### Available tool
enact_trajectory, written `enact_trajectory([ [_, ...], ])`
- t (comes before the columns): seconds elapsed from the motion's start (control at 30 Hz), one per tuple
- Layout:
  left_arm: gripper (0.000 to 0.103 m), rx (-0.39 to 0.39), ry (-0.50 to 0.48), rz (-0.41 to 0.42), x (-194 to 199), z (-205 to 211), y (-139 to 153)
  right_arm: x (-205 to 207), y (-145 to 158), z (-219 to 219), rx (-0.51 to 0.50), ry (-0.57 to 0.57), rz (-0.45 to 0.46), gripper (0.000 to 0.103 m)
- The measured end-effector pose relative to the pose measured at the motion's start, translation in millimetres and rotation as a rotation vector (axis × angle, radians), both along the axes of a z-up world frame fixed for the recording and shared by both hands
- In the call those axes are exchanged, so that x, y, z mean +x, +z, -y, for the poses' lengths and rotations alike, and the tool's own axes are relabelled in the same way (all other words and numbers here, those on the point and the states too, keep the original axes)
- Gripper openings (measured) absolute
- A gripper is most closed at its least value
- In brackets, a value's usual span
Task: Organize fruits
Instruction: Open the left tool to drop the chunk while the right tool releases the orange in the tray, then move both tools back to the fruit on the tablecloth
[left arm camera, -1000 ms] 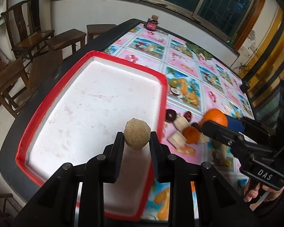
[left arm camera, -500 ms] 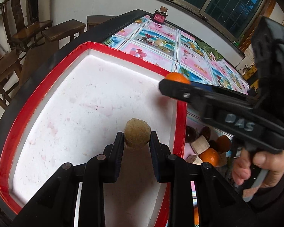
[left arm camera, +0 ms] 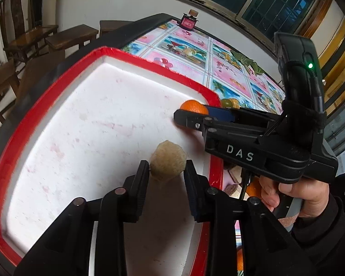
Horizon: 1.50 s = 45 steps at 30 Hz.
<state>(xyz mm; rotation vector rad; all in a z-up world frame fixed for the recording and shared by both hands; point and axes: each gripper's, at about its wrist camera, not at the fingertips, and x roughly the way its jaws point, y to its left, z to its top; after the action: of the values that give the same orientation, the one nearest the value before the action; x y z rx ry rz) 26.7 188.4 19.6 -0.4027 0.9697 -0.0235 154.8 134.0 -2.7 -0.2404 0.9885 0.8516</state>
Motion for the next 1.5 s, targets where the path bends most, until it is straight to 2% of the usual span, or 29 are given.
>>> enact_trajectory([
  [0.13, 0.033, 0.020, -0.006, -0.007, -2.0, 6.1, -2.4, -5.2, 2.3, 2.6, -0.006, 0.001, 0.006, 0.039],
  [0.2, 0.033, 0.033, 0.000, -0.006, -3.7, 7.4, -1.9, -7.5, 5.7, 4.7, 0.005, -0.002, 0.002, 0.046],
  [0.27, 0.037, 0.036, 0.012, -0.007, -4.9, 6.6, -1.8, -10.5, 13.0, 9.1, 0.031, -0.011, 0.004, 0.059],
  [0.33, 0.045, 0.040, 0.031, -0.008, -7.5, 4.3, -1.8, -14.2, 20.6, 13.4, 0.053, -0.016, 0.014, 0.060],
  [0.5, 0.047, 0.025, 0.039, 0.023, -19.5, -0.2, 1.4, -28.1, 42.2, 29.9, 0.102, -0.031, 0.031, 0.063],
  [0.57, 0.054, 0.014, 0.019, 0.051, -25.3, 0.6, 4.6, -34.3, 49.5, 39.2, 0.122, -0.049, 0.029, 0.069],
  [0.67, 0.055, 0.037, 0.024, 0.077, -33.2, 2.7, 11.1, -49.5, 61.4, 55.9, 0.150, -0.070, 0.038, 0.080],
  [1.17, 0.055, 0.076, 0.023, 0.083, -45.2, 26.0, 29.6, -119.7, 88.2, 109.0, 0.158, -0.099, 0.068, 0.088],
  [1.3, 0.055, 0.072, 0.003, 0.112, -51.8, 31.9, 36.5, -129.2, 89.3, 120.5, 0.152, -0.119, 0.056, 0.090],
  [1.37, 0.059, 0.072, -0.004, 0.114, -53.1, 33.9, 39.3, -134.8, 88.7, 127.6, 0.148, -0.127, 0.052, 0.090],
  [1.43, 0.069, 0.065, -0.006, 0.122, -54.8, 36.1, 41.6, -138.3, 87.4, 133.1, 0.145, -0.135, 0.050, 0.091],
  [1.5, 0.071, 0.067, -0.011, 0.127, -56.3, 38.7, 43.1, -142.2, 86.1, 139.3, 0.143, -0.145, 0.044, 0.091],
])
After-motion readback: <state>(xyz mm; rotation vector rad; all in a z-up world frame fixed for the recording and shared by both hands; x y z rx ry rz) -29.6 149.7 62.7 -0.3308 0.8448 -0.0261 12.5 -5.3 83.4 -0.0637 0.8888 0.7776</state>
